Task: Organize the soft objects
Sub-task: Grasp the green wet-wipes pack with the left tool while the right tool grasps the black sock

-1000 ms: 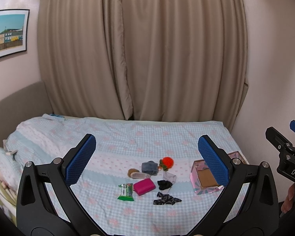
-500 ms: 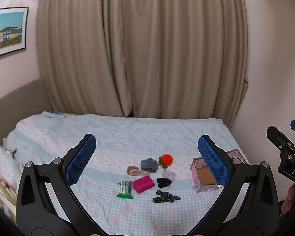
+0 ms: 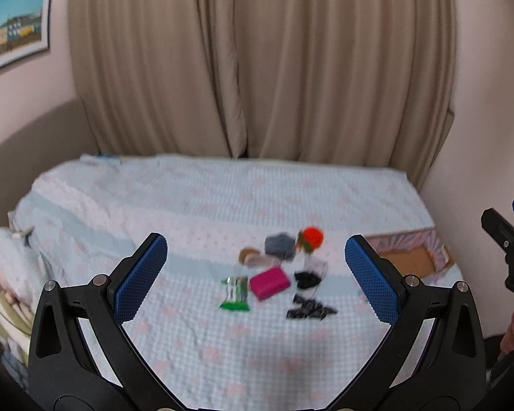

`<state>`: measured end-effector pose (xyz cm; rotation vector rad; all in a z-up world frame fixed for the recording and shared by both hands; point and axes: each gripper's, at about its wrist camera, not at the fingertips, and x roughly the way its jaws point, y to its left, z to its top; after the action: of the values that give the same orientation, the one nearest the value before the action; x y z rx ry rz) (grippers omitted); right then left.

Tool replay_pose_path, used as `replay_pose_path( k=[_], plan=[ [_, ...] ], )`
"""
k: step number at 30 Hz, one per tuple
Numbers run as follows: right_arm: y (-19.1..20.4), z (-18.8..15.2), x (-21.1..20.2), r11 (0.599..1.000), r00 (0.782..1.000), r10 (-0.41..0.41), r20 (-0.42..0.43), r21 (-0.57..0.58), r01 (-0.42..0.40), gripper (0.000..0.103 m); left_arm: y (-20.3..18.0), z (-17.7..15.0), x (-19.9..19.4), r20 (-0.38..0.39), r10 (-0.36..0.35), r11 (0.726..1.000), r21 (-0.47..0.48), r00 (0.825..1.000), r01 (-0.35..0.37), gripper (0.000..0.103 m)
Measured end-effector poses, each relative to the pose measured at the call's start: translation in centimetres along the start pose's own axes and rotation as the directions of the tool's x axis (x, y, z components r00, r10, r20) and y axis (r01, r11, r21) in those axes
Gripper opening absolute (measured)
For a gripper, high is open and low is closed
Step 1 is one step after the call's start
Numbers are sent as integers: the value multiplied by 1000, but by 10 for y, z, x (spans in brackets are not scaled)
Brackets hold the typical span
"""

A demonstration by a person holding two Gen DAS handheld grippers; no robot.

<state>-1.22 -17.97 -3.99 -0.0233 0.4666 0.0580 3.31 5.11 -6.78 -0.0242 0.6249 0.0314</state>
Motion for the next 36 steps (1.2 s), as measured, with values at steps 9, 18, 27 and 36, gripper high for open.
replay_pose_path(
  k=[9, 18, 27, 36],
  plan=[
    [41, -33, 84, 999, 990, -7, -139, 45, 13, 103, 56, -41, 119, -200, -82, 996, 13, 976, 87, 103],
    [79, -87, 193, 991, 968, -83, -237, 85, 105, 103, 82, -89, 262, -339, -120, 990, 35, 933, 139, 103],
    [91, -159, 300, 983, 928, -100, -359, 108, 148, 103, 68, -159, 369, -446, -116, 982, 82, 887, 170, 102],
    [89, -218, 380, 982, 881, -106, -461, 91, 166, 96, 65, -200, 429, -507, -106, 983, 77, 855, 167, 96]
  ],
)
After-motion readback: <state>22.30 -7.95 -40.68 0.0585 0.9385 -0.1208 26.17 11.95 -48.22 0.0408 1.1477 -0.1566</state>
